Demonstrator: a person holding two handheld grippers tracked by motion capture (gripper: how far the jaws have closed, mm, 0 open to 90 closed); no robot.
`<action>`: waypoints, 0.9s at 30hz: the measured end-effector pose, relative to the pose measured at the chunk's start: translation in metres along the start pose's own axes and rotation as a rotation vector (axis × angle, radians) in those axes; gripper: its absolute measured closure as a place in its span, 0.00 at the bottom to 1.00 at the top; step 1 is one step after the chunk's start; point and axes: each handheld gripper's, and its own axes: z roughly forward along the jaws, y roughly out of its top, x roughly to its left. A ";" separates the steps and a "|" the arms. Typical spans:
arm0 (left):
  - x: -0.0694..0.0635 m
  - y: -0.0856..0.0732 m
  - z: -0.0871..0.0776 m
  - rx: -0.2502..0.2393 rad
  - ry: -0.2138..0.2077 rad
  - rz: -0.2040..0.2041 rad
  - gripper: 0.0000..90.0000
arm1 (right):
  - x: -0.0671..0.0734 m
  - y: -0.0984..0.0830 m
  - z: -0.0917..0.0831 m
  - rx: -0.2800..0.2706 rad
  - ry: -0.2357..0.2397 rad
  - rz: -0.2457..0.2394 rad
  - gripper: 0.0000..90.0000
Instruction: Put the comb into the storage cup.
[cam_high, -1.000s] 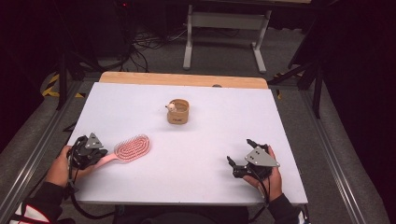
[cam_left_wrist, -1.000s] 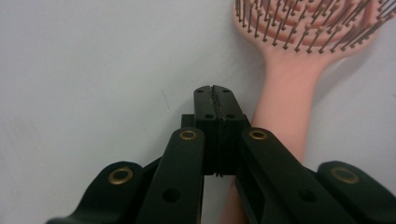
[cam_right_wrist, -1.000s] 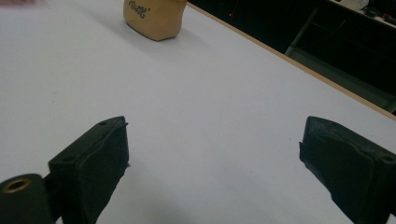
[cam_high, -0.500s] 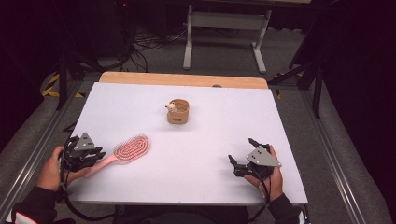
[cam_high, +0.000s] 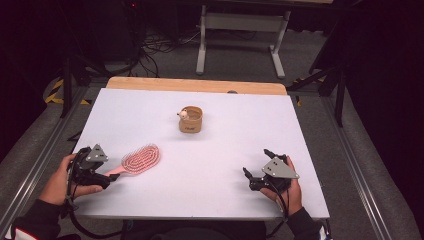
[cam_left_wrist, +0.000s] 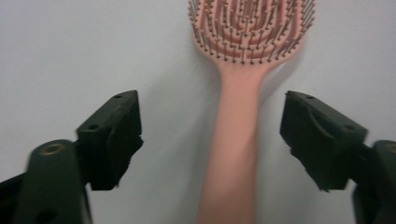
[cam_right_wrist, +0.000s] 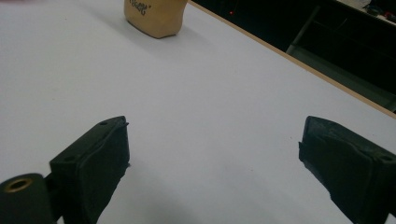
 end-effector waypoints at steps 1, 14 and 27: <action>-0.001 0.001 0.001 -0.001 0.002 0.006 0.18 | 0.000 0.000 0.000 0.001 0.001 0.000 0.10; 0.006 0.017 0.024 0.116 -0.073 0.040 0.10 | 0.002 -0.001 0.003 0.016 0.022 -0.002 0.10; 0.012 0.022 0.026 0.119 -0.169 0.037 0.60 | 0.004 -0.001 0.004 0.021 0.041 -0.011 0.10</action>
